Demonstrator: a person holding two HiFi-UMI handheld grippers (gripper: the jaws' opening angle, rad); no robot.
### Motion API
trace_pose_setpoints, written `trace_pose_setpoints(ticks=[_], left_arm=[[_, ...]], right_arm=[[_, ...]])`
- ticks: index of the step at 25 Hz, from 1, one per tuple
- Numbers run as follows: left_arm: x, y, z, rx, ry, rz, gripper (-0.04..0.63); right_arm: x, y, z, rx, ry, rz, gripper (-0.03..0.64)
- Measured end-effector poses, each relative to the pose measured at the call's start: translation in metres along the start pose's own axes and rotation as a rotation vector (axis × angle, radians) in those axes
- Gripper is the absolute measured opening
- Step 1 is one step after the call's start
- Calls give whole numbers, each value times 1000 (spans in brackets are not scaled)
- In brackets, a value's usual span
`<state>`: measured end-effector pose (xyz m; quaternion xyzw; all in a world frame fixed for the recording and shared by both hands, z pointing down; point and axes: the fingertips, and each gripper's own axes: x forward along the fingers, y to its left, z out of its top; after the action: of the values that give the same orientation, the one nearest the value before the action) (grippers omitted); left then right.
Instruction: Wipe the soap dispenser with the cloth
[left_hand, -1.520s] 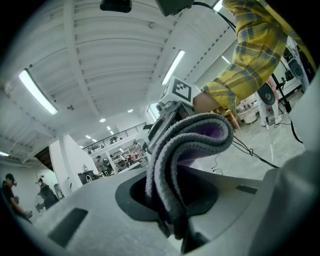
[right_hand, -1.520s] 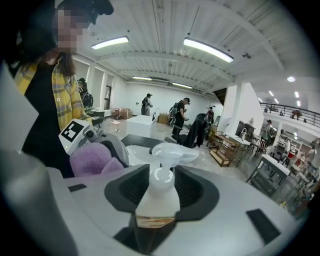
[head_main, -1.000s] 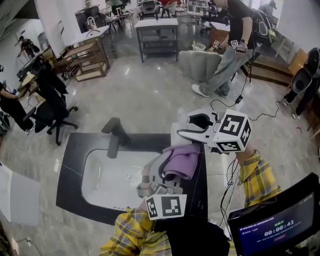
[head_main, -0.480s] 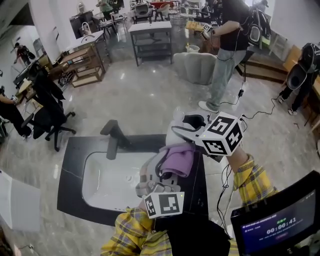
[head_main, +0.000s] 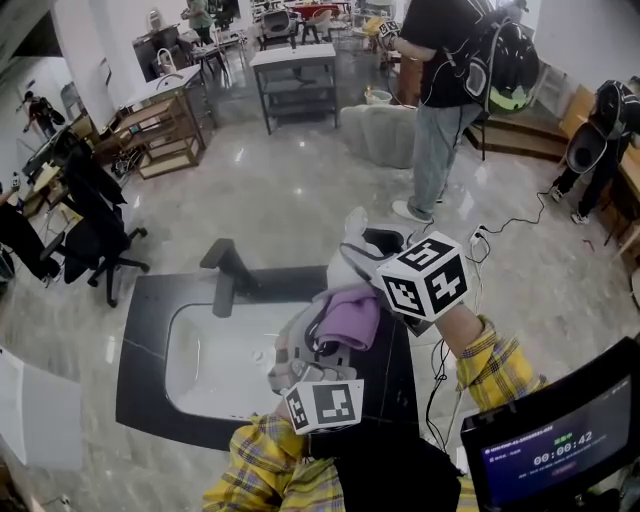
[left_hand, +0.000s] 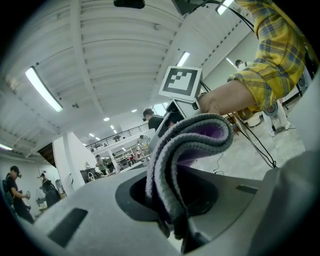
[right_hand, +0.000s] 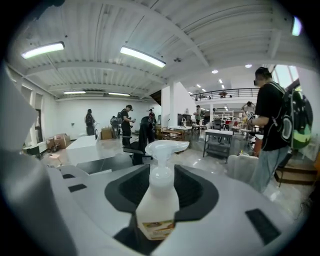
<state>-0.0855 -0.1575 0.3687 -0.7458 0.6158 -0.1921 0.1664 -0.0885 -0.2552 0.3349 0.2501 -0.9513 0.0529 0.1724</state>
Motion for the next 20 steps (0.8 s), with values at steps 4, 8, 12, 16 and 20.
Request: trace_pose_setpoints(ticks=[4, 8, 12, 16, 20], left_arm=[[-5, 0, 4, -2, -1, -2, 72], [-9, 0, 10, 0, -2, -5, 72], [-9, 3, 9, 0, -1, -6, 72], [-9, -2, 7, -1, 4, -15, 72], [-8, -9, 8, -5, 4, -31, 72]], right_arm=[[-6, -5, 2, 21, 6, -107, 143], [-12, -9, 4, 55, 11, -178, 143], [-12, -11, 5, 95, -9, -240, 143], [-15, -9, 3, 64, -44, -178, 143], [-19, -5, 1, -80, -61, -5, 144]])
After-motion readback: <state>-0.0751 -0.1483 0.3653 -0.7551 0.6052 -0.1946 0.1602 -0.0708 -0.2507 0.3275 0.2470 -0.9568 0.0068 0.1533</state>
